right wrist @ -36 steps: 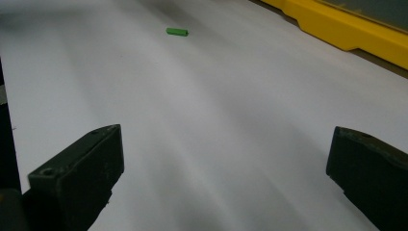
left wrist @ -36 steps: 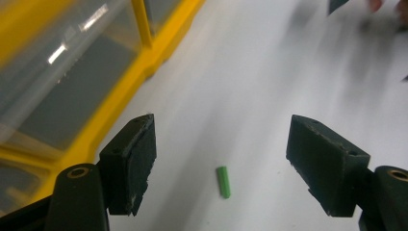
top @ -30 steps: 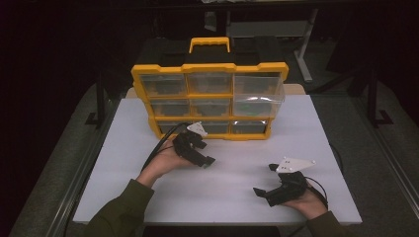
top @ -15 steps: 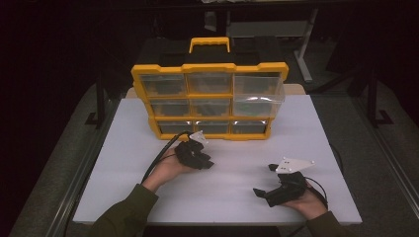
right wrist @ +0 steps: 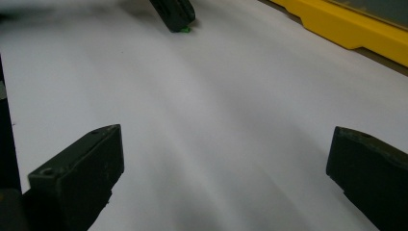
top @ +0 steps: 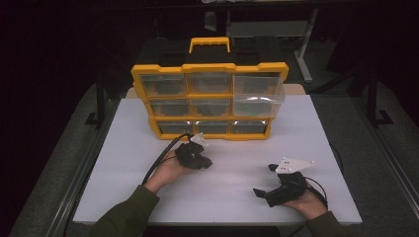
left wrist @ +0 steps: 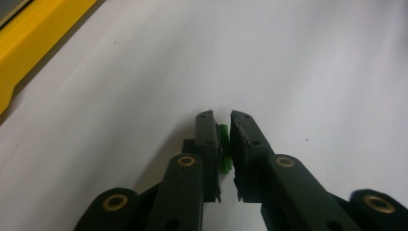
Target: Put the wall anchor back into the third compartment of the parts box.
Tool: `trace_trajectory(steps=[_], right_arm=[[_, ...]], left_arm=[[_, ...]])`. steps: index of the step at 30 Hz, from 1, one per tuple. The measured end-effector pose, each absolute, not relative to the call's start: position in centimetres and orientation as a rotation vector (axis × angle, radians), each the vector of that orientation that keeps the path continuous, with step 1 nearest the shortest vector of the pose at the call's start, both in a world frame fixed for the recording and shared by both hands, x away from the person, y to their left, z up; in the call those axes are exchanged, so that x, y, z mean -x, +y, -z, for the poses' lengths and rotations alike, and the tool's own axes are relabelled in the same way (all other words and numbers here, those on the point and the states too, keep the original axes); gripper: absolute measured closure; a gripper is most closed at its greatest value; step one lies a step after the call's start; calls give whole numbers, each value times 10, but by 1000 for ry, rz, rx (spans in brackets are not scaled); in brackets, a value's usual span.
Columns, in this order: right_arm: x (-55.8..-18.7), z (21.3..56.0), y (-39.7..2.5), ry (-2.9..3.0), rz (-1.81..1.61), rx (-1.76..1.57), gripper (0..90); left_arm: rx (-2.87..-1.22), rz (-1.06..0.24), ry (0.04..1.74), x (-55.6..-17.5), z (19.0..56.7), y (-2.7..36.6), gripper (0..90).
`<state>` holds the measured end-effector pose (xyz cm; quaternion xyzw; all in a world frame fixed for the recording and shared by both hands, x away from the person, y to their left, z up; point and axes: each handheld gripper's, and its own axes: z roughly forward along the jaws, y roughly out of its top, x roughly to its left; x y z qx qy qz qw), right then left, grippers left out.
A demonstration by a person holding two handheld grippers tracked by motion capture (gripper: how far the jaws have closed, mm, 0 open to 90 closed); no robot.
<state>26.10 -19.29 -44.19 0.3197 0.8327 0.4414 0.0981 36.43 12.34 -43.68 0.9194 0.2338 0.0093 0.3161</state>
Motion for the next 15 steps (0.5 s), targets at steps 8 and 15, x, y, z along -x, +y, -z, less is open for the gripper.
trace_trajectory(steps=[8,15], right_arm=[[-261,442,-193,2465,-1307,-948,0],[-262,442,-194,2462,-1313,-954,0]], left_arm=[[-2425,-24,616,-365,437,125,845],[-2444,-7,607,-368,435,126,852]])
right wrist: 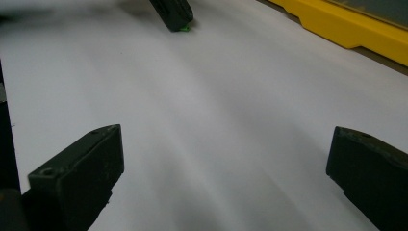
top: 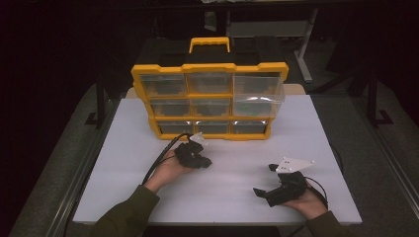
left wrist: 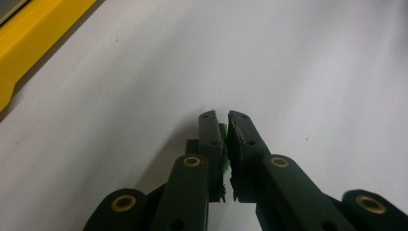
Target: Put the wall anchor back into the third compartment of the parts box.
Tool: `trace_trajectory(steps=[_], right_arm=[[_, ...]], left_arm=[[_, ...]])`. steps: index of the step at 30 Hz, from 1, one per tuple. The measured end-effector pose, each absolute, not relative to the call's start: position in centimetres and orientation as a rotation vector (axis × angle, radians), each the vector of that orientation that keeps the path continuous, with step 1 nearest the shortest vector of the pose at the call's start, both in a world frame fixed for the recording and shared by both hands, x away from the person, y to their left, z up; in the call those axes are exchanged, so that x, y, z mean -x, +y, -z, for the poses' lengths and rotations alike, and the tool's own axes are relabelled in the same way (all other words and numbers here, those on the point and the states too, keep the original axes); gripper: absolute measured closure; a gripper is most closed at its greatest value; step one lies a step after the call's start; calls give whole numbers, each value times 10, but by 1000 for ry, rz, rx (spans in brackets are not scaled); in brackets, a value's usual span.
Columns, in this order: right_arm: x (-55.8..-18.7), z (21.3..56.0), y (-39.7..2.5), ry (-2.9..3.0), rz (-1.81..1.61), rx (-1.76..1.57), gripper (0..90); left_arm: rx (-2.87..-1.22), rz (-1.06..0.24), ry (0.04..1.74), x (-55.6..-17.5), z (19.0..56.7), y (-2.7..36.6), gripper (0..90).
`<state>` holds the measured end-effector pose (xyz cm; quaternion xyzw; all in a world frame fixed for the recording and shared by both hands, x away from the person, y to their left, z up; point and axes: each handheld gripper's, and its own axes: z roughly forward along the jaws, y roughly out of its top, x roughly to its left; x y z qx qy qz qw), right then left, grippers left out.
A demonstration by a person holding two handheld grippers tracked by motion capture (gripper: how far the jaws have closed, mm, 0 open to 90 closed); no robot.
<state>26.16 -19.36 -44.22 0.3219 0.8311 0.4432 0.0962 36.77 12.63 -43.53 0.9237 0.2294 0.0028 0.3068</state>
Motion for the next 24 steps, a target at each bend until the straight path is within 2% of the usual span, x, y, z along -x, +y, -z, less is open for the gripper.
trace_trajectory(steps=[12,24], right_arm=[[-263,443,-196,2460,-1325,-961,0],[-264,443,-196,2453,-1324,-964,0]], left_arm=[[-2377,62,625,-374,402,130,851],[-2323,108,583,-377,340,132,851]])
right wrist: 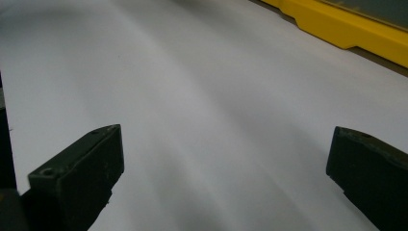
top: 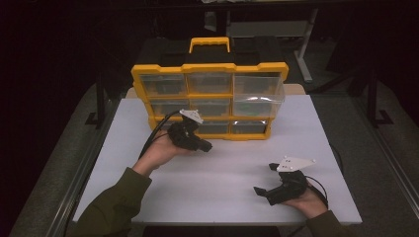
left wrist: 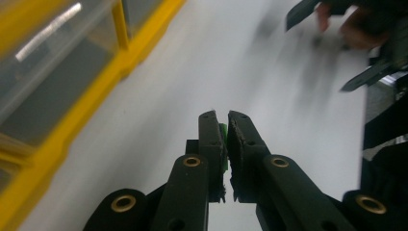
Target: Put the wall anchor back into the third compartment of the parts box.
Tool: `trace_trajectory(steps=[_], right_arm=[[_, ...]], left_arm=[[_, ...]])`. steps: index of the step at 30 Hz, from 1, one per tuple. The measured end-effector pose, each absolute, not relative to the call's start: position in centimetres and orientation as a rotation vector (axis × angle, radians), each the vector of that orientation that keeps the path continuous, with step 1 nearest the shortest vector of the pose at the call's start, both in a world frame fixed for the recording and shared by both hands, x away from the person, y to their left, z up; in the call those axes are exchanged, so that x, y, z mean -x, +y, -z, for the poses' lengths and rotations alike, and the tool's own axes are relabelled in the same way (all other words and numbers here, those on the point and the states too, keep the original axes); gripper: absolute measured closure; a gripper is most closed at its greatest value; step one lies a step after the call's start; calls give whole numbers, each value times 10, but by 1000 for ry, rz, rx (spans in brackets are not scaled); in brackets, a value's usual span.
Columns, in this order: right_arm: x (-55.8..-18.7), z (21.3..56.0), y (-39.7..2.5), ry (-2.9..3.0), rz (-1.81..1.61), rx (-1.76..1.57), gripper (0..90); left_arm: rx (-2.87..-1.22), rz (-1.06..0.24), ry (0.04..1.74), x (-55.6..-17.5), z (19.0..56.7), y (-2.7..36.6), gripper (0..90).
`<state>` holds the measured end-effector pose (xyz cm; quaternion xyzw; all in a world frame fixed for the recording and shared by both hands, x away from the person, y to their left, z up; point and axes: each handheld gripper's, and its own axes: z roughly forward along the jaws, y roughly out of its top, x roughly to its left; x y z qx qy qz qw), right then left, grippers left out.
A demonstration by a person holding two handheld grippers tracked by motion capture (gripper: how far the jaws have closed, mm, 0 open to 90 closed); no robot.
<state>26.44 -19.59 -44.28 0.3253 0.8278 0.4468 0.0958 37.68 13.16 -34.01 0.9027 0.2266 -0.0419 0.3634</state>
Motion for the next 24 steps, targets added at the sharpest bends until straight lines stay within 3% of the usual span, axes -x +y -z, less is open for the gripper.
trace_trajectory(steps=[14,24], right_arm=[[-265,443,-195,2460,-1316,-964,0],[-264,443,-195,2462,-1318,-966,0]], left_arm=[[-2276,97,438,-386,238,129,851],[-2269,61,412,-399,187,122,851]])
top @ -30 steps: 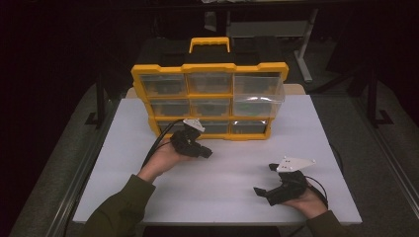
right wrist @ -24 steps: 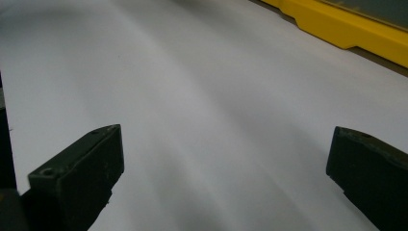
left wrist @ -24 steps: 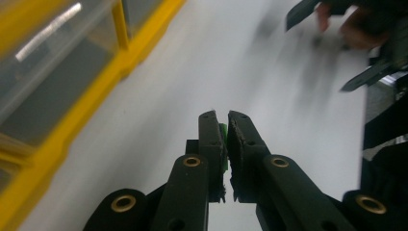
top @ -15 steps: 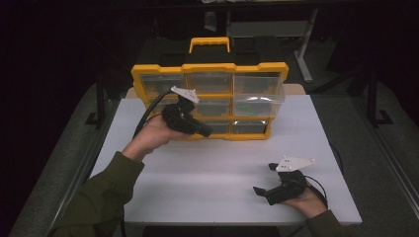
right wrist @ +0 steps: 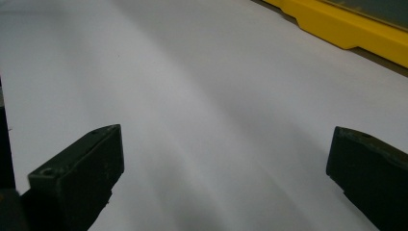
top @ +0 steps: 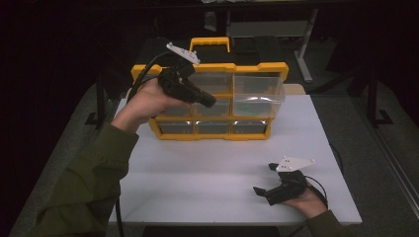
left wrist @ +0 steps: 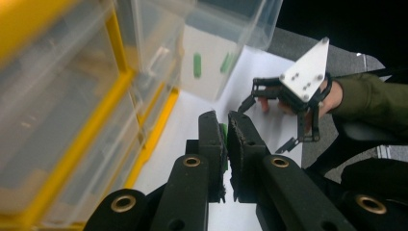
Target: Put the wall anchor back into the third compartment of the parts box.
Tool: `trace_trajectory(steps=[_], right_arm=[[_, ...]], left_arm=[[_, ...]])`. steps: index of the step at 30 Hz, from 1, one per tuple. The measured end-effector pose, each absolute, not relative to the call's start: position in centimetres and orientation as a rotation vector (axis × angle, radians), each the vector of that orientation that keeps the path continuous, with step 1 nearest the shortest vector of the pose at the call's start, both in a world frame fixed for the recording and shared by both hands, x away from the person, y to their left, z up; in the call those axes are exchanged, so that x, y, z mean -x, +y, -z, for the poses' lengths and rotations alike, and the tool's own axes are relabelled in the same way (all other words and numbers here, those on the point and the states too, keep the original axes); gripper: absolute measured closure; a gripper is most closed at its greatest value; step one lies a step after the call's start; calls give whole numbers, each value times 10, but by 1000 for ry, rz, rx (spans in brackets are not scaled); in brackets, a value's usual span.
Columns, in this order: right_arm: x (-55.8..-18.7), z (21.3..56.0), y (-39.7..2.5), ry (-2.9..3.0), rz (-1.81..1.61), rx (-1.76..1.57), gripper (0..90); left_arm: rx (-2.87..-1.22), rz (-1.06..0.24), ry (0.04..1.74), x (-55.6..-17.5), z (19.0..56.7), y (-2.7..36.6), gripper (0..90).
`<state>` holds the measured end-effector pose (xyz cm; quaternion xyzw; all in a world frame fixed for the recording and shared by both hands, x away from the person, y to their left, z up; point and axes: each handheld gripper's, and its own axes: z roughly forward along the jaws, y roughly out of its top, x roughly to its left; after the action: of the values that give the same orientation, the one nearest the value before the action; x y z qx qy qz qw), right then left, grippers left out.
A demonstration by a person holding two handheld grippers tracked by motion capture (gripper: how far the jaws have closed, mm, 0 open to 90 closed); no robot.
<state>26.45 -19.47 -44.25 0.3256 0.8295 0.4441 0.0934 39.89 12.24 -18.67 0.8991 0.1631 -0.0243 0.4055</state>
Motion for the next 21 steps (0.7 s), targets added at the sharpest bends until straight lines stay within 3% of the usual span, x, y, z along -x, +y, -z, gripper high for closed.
trace_trajectory(steps=[11,21], right_arm=[[-265,442,-195,2456,-1320,-962,0],[-264,442,-195,2458,-1333,-957,0]], left_arm=[[-2258,48,382,-411,152,101,850],[-2274,45,331,-413,149,62,847]])
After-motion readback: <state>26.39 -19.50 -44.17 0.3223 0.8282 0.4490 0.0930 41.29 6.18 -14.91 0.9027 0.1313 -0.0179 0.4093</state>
